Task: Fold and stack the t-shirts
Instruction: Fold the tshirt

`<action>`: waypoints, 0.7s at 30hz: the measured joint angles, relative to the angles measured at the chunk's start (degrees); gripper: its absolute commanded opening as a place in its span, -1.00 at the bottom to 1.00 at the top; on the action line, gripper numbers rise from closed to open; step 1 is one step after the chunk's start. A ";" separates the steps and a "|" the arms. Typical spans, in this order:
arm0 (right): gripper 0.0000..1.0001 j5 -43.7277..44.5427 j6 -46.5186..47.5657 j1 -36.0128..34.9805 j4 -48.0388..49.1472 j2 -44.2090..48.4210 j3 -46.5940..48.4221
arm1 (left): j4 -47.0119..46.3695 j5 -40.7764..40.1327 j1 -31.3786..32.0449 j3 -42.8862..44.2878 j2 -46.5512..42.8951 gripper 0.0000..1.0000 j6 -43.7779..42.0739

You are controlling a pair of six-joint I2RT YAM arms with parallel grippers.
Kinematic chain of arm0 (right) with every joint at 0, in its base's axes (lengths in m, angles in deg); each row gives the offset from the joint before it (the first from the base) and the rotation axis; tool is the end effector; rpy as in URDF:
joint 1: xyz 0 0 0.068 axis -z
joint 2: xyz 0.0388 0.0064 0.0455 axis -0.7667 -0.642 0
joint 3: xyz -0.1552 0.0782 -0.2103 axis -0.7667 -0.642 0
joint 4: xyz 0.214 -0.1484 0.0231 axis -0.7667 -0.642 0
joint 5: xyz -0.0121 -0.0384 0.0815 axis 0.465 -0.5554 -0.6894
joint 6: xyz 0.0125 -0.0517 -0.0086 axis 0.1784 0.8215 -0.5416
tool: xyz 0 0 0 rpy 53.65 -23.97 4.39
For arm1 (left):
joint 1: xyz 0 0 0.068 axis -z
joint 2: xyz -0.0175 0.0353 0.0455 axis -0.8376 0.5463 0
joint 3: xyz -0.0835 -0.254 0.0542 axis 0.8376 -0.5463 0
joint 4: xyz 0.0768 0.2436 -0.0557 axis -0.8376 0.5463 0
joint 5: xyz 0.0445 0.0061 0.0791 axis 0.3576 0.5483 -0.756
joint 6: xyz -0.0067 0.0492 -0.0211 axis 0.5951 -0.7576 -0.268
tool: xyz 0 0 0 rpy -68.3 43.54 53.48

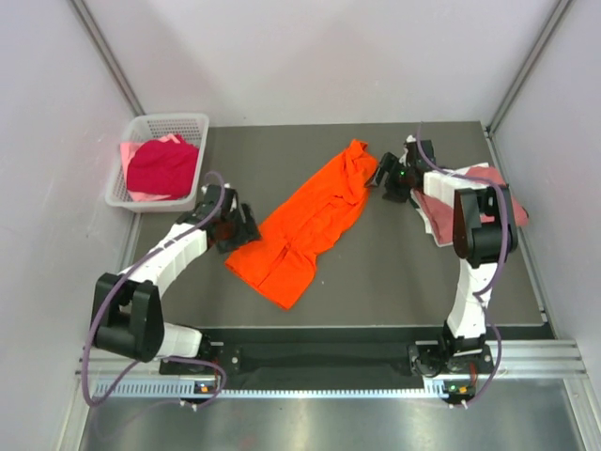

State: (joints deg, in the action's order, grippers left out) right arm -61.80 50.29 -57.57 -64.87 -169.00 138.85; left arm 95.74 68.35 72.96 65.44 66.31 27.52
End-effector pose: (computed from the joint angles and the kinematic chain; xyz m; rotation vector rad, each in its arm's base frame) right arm 0.4310 0.0692 0.1637 0.4001 2.4576 0.7442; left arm 0.2616 -0.0771 0.2219 -0.3764 2.5622 -0.3869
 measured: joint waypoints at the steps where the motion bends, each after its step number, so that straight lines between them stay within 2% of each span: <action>1: 0.47 -0.17 -0.02 -0.13 -0.09 -1.31 1.92 | -0.02 0.26 -1.86 -1.22 0.02 0.54 -0.17; 4: 0.43 -1.11 -0.28 -0.31 -0.61 -5.29 7.26 | -0.46 0.85 -6.19 -4.17 0.26 0.54 -0.22; 8: 0.30 -2.86 -1.01 -0.31 -1.33 -10.49 14.45 | -2.64 2.12 -7.52 -6.58 1.11 0.54 0.15; 14: -0.01 -5.03 -1.84 -0.46 -1.99 -16.31 22.08 | -5.22 3.13 -9.33 -8.31 2.99 0.46 0.17; 15: -0.11 -5.35 -1.92 -0.48 -1.97 -16.65 22.36 | -5.66 3.23 -9.68 -8.66 3.06 0.44 0.17; 17: -0.24 -5.42 -2.05 -0.59 -2.12 -16.92 22.40 | -6.19 3.45 -10.21 -9.18 3.08 0.34 0.22; 18: -0.36 -5.49 -2.16 -0.61 -2.29 -17.20 22.71 | -6.38 3.48 -10.43 -9.31 3.08 0.26 0.26; 19: -0.43 -5.64 -2.08 -0.63 -2.34 -17.57 23.06 | -6.73 3.50 -10.51 -9.46 3.08 0.06 0.33; 21: -0.64 -5.92 -2.05 -0.70 -2.95 -18.38 24.00 | -7.50 3.76 -10.71 -9.99 3.08 -0.19 0.39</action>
State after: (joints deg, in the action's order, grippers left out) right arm -67.73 48.24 -58.27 -67.82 -187.38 162.85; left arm 88.25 72.11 62.25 55.46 69.40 27.91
